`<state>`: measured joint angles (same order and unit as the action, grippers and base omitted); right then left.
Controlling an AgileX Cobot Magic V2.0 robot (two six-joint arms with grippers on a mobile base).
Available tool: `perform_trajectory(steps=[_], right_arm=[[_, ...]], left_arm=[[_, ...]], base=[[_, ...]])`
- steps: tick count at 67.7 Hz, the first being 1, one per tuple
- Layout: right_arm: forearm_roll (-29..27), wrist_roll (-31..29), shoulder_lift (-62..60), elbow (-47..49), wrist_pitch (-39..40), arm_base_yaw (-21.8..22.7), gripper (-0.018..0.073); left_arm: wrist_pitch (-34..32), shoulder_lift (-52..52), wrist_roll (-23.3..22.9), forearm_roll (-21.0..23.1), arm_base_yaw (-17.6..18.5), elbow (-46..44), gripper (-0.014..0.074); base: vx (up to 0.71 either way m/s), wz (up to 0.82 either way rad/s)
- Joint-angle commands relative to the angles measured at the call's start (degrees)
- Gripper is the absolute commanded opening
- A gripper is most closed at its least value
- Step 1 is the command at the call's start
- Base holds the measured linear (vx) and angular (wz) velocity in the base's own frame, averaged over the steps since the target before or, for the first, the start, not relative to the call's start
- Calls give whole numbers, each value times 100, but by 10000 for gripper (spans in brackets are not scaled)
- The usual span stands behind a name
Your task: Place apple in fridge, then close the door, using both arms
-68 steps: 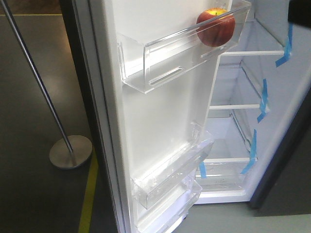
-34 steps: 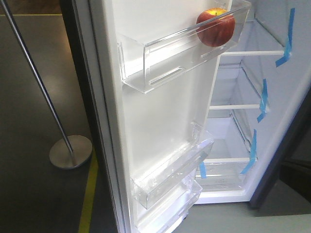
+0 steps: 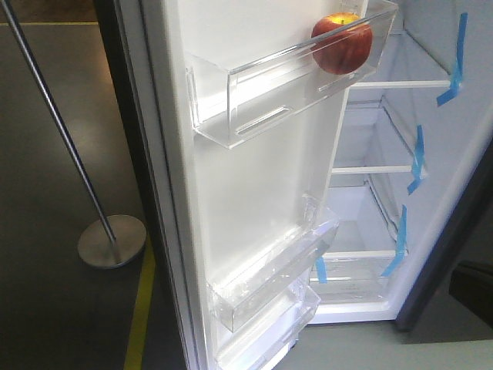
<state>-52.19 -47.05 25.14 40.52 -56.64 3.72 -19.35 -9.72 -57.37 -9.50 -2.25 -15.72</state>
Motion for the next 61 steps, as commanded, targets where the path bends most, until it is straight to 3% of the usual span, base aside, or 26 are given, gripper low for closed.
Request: perform_trajectory(steps=[1, 11, 18, 26, 33, 40, 49, 61], right_arm=[[-270, -6, 50, 116, 299, 29, -4], [-270, -6, 50, 116, 299, 29, -4], [-270, -6, 50, 116, 299, 29, -4], [-270, -55, 50, 116, 299, 29, -3], [-270, -53, 50, 116, 299, 29, -3], [-270, -53, 50, 116, 294, 29, -3], [-270, -53, 50, 116, 317, 29, -3], [-292, -47, 50, 116, 310, 29, -2]], left_arm=[[-293, -827, -209, -254, 15, -730, -6], [-442, -2284, -358, -254, 15, -1640, 3], [-939, -3267, -959, -411, 15, -2282, 34], [-1575, -4427, -2286, -1096, 15, -2986, 106], [-2165, -5441, -3906, -2006, 15, -3725, 216], [-2588, -6410, -5114, -2383, 15, -4389, 337], [-3283, -7507, -5849, -2784, 15, -5299, 444], [-3518, -8462, -6535, -3483, 30, -6363, 461]], base=[[0, 0], [0, 0], [0, 0], [0, 0], [0, 0], [0, 0], [0, 0], [0, 0]])
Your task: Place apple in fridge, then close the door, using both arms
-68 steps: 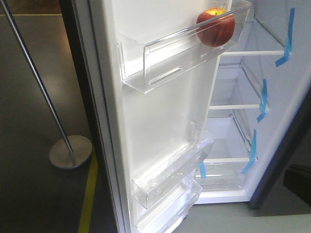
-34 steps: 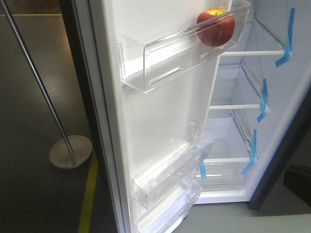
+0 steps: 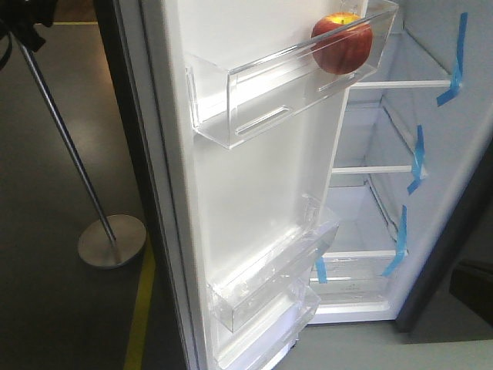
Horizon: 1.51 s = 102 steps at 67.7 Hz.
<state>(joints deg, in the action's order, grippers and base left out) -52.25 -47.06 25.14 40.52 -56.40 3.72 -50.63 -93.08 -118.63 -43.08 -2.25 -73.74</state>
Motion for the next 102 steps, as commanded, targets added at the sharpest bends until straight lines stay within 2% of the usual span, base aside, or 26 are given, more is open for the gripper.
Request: perform_trajectory(steps=[1, 6, 22, 38, 54, 70, 76, 90, 96, 102], right_arm=[[-286, -46, 50, 116, 286, 29, -2], [-286, -46, 50, 116, 271, 29, -2], [-266, -46, 50, 116, 277, 29, -2], [-266, -46, 50, 116, 283, 29, -2], [-266, -46, 50, 116, 350, 29, -2], [-266, -46, 50, 116, 765, 29, -2], [-266, -46, 50, 116, 955, 29, -2], [-27, 80, 50, 116, 1466, 29, 19], [211, 243, 50, 116, 1736, 29, 69], [485, 389, 98, 116, 2158, 29, 158]], left_arm=[[-391, -177, -460, -178, 30, -659, 461], [-442, -399, -461, -397, 82, -938, 461], [-555, -541, -461, -617, 534, -1333, 461], [-1390, -527, -461, -805, 904, -1350, 461], [-2213, -523, -461, -1683, 1299, -1350, 460], [-2486, -523, -461, -2543, 2246, -1350, 438], [-2627, -514, -461, -2863, 2487, -1350, 426], [-2653, -381, -461, -3618, 2559, -1350, 404], [-2568, -270, -461, -3897, 2530, -1350, 396], [-2446, -140, -461, -4254, 2487, -1350, 396]], base=[[0, 0], [0, 0], [0, 0], [0, 0], [0, 0], [0, 0], [0, 0], [0, 0], [0, 0], [0, 0]])
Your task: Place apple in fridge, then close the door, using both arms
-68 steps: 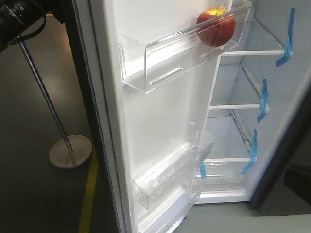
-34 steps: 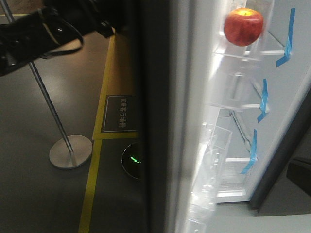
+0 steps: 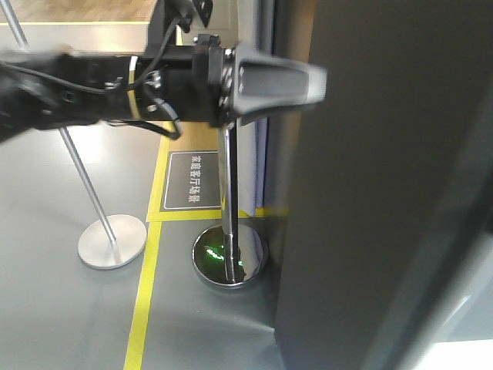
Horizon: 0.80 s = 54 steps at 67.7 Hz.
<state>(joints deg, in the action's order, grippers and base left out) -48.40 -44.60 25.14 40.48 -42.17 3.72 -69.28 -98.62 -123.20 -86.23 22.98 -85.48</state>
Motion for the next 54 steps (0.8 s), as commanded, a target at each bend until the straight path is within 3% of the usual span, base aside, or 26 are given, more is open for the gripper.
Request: perform_trajectory(steps=[1, 19, 24, 36, 54], right_arm=[[191, 185, 115, 120, 872, 29, 176], [899, 615, 1078, 190, 2916, 29, 544], [914, 602, 1603, 403, 3211, 29, 604], [1115, 583, 3043, 1225, 3564, 29, 626], [1151, 573, 4718, 2252, 4714, 29, 605]], left_arm=[[-555, 455, -4, 0, -53, -176, 396], [54, 1014, -4, -1754, -463, -176, 396], [102, 1147, -4, -1748, -630, -161, 396], [336, 1405, -4, -1748, -1037, -166, 396], [329, 1432, -4, -1748, -1543, -166, 367]], base=[[0, 0], [0, 0], [0, 0], [0, 0], [0, 0]])
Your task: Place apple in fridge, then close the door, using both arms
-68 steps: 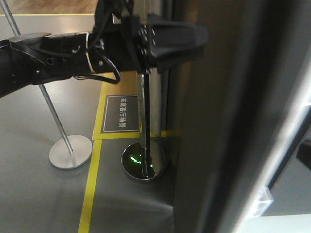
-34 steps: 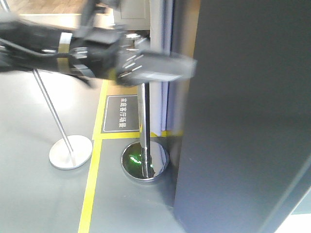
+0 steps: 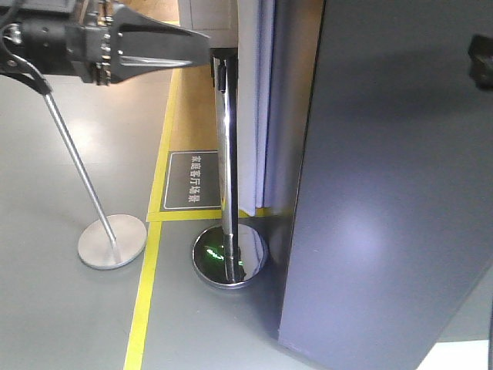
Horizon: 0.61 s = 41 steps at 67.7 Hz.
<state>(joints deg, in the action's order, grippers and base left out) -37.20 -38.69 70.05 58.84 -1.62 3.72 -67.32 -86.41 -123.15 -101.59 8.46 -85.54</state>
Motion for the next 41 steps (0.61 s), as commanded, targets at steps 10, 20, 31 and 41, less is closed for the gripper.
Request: perform_trajectory(steps=[10, 20, 31, 41], right_arm=[[-85, -9, 794, 837, 1026, 29, 598], [-121, -38, 1312, 1227, 1239, 51, 593], [-293, -23, 1832, 1732, 1162, 165, 593], [-294, -23, 2273, 2227, 944, 267, 593]], left_arm=[[114, 211, -9, -212, -273, -160, 330], [162, 211, -9, -212, -389, -160, 323], [199, 211, -9, -212, -395, -160, 323], [231, 199, -9, -212, -395, -160, 323]], base=[[0, 0], [0, 0], [0, 0], [0, 0]])
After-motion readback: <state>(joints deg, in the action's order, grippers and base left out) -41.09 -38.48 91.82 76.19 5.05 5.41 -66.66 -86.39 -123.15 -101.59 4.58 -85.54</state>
